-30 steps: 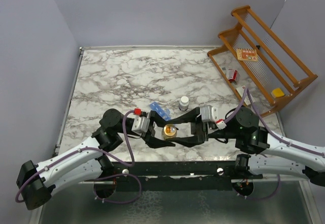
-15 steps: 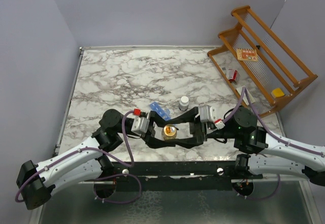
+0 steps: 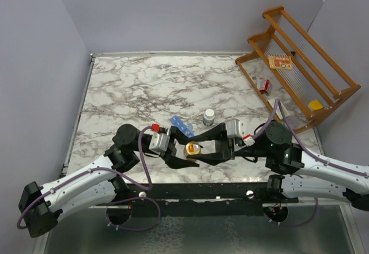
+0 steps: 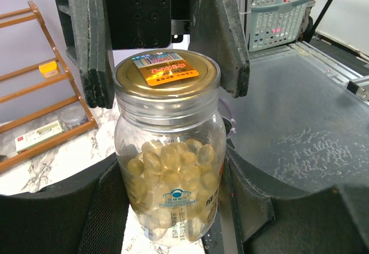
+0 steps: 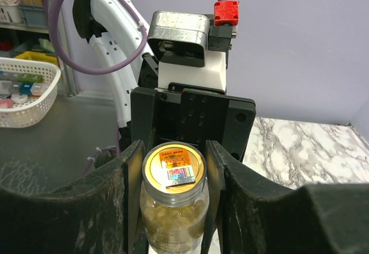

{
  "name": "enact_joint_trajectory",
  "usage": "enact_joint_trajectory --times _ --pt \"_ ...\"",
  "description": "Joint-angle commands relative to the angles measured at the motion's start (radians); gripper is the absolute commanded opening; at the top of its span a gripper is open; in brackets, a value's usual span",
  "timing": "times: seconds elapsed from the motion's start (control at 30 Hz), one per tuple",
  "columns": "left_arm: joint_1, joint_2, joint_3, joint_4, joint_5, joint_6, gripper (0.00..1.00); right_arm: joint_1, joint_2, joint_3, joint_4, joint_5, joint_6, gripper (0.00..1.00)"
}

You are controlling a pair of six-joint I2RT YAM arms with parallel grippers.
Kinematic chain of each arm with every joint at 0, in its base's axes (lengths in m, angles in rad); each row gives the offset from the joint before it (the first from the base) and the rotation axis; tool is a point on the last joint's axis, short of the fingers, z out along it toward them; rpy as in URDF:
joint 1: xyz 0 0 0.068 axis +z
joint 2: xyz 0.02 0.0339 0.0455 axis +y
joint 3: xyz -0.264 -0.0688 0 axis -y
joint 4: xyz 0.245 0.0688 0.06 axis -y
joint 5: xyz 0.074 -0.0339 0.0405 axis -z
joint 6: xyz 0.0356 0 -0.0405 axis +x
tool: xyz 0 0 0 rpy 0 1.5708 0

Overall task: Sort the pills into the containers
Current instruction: Screw the lid of the pill bottle onto the pill bottle.

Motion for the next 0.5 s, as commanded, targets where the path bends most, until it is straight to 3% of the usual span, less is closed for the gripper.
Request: enact_joint_trajectory --times 0.0,0.47 --pt "-0.003 -0.024 0.032 0.049 -0.029 0.009 0.00 -0.001 0.008 -0.006 0.000 0.025 0.002 0.44" --pt "-0.004 -0.048 0.040 0.050 -0.198 0.014 0.00 0.000 0.026 -0.018 -0.029 0.096 -0.024 0.33"
